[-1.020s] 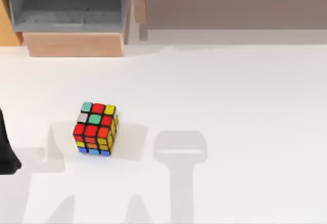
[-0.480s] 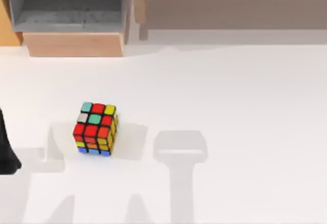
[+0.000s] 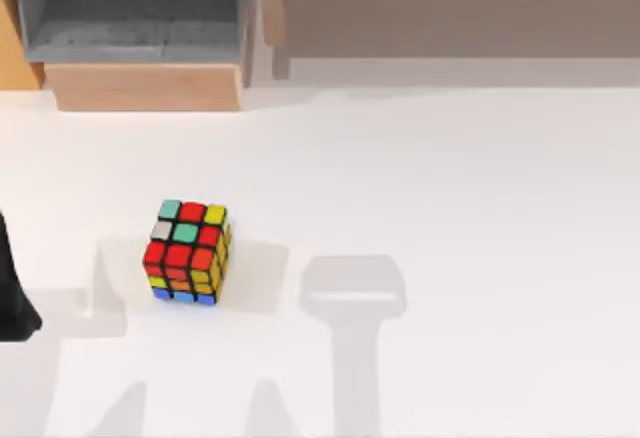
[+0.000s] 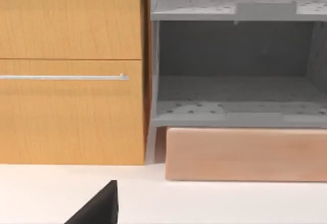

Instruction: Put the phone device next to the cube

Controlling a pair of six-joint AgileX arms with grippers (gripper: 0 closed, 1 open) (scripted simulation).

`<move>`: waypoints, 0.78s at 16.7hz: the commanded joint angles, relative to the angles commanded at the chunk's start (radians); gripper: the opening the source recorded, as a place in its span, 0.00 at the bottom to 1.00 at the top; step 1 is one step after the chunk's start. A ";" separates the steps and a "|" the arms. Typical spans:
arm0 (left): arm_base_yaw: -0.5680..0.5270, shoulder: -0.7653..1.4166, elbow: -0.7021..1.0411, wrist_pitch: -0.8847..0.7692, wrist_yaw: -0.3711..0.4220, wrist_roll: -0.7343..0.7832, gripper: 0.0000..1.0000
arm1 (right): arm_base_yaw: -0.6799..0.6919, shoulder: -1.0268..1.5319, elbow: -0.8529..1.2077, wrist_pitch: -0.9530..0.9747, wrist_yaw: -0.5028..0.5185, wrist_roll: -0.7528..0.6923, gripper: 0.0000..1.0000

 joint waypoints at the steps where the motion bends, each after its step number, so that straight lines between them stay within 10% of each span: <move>1: 0.000 0.000 0.000 0.000 0.000 0.000 1.00 | 0.022 -0.007 0.029 -0.008 0.004 0.019 0.00; 13: 0.000 0.000 0.000 0.000 0.000 0.000 1.00 | 0.586 0.106 0.539 -0.209 0.066 0.455 0.00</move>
